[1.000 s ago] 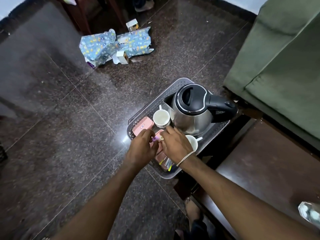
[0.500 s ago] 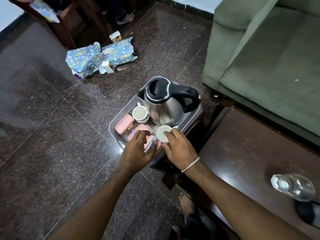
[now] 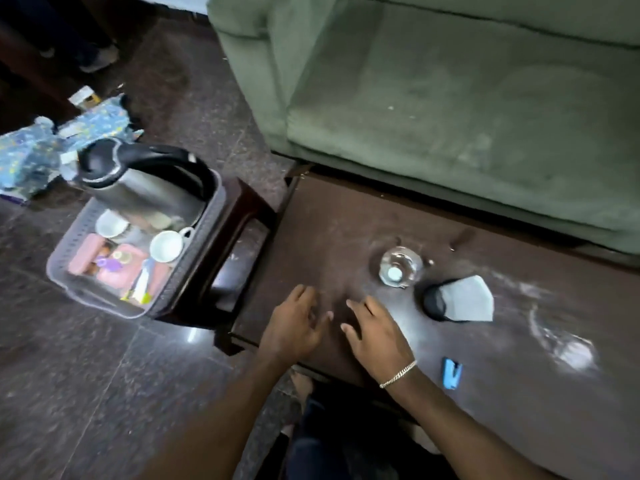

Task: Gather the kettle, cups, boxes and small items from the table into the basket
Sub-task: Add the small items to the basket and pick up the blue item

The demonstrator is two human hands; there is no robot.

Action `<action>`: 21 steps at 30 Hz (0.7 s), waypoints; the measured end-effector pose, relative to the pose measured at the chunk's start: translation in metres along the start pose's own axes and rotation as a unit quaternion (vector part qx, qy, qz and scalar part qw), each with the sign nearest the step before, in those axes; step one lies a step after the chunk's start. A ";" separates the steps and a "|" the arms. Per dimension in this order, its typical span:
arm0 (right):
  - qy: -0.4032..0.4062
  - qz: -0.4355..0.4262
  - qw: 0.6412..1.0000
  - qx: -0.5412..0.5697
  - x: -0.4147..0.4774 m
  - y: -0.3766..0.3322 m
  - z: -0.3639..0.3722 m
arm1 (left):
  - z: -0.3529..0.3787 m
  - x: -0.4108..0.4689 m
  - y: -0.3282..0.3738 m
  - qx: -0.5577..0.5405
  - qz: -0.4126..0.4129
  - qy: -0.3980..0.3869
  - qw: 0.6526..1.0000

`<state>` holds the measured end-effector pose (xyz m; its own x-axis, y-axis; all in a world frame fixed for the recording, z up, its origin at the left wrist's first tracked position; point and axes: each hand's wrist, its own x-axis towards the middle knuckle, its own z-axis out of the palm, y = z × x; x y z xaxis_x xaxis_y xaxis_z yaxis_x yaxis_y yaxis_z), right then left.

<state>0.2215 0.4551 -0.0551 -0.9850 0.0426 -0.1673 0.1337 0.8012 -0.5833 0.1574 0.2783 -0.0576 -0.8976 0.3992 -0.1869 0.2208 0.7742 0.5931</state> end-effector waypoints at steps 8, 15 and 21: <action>0.013 0.200 0.980 -0.011 -0.089 0.122 -0.018 | 0.119 -0.009 0.090 -0.006 0.071 -0.196 0.978; 0.011 0.284 0.958 -0.034 -0.120 0.169 -0.012 | 0.180 -0.007 0.122 0.010 0.062 -0.302 0.951; -0.024 0.326 0.945 0.007 -0.119 0.174 0.000 | 0.200 -0.005 0.133 0.015 0.073 -0.330 0.941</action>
<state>0.3615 0.5891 -0.1371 -0.6863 0.4982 -0.5299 0.7128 0.6055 -0.3539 0.2672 0.4782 -0.1343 -0.4270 0.7128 -0.5564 0.3426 0.6970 0.6299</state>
